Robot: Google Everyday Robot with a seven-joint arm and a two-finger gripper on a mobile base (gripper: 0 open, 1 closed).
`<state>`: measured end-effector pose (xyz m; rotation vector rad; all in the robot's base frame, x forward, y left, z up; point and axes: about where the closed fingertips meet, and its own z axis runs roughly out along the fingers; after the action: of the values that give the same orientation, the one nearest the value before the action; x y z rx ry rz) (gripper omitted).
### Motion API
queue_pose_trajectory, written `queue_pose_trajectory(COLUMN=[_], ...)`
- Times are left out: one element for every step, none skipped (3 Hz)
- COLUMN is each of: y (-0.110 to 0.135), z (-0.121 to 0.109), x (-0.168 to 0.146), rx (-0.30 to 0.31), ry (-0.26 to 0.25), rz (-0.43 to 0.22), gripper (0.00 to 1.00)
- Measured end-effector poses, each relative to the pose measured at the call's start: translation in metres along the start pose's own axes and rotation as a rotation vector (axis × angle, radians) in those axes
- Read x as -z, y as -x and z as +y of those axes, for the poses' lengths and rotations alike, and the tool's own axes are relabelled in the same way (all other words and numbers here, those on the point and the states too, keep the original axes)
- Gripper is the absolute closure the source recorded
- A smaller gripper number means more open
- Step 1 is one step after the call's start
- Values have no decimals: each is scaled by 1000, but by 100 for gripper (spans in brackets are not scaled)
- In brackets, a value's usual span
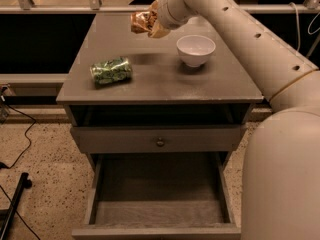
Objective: Pick orange can from middle drawer and place on counter
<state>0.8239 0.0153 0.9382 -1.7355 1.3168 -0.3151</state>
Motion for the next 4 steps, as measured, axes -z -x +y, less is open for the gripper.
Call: queue_pose_trajectory(y=[10,12,5,1], z=[15,30,46,64], x=[-12,-23,-24,-22], rx=[-20,-52,-78,-96], ry=[33,79,127,183], rz=[-46,-63,-49,-49], gripper=[100,82,59,36])
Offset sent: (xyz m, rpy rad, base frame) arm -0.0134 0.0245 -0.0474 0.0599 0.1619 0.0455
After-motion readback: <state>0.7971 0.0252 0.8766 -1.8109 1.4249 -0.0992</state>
